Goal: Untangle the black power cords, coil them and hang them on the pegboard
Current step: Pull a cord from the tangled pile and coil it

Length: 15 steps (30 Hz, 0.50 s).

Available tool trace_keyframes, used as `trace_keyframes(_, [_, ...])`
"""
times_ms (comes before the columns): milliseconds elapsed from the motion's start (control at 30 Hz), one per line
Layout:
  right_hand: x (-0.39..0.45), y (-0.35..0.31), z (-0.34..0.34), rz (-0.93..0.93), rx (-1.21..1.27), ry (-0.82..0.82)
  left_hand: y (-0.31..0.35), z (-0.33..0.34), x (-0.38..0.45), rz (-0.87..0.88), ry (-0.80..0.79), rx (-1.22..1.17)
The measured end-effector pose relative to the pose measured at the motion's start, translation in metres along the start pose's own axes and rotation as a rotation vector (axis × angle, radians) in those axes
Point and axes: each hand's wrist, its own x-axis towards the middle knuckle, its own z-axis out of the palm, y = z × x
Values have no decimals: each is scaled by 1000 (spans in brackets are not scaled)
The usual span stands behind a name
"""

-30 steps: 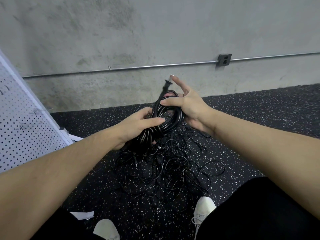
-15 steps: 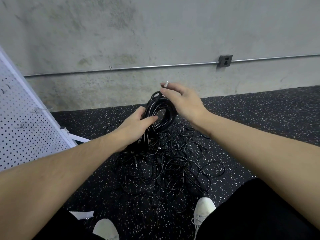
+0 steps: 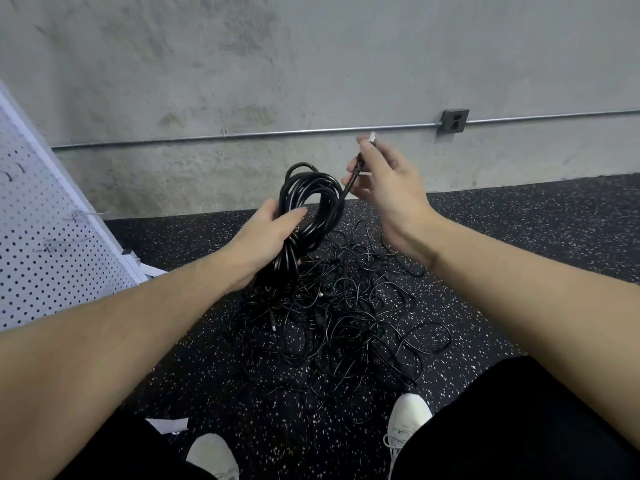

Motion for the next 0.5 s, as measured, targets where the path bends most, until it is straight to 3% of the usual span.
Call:
trace_keyframes(167, [-3, 0, 0, 168, -93, -133, -7, -3, 4, 81, 127, 346])
trace_keyframes(233, [-3, -4, -4, 281, -150, -169, -6, -6, 7, 69, 204, 381])
trace_keyframes(367, [-13, -7, 2, 421, -281, -404, -7, -9, 13, 66, 277, 453])
trace_keyframes(500, [-16, 5, 13, 448, -355, -317, -3, -3, 9, 124, 270, 541])
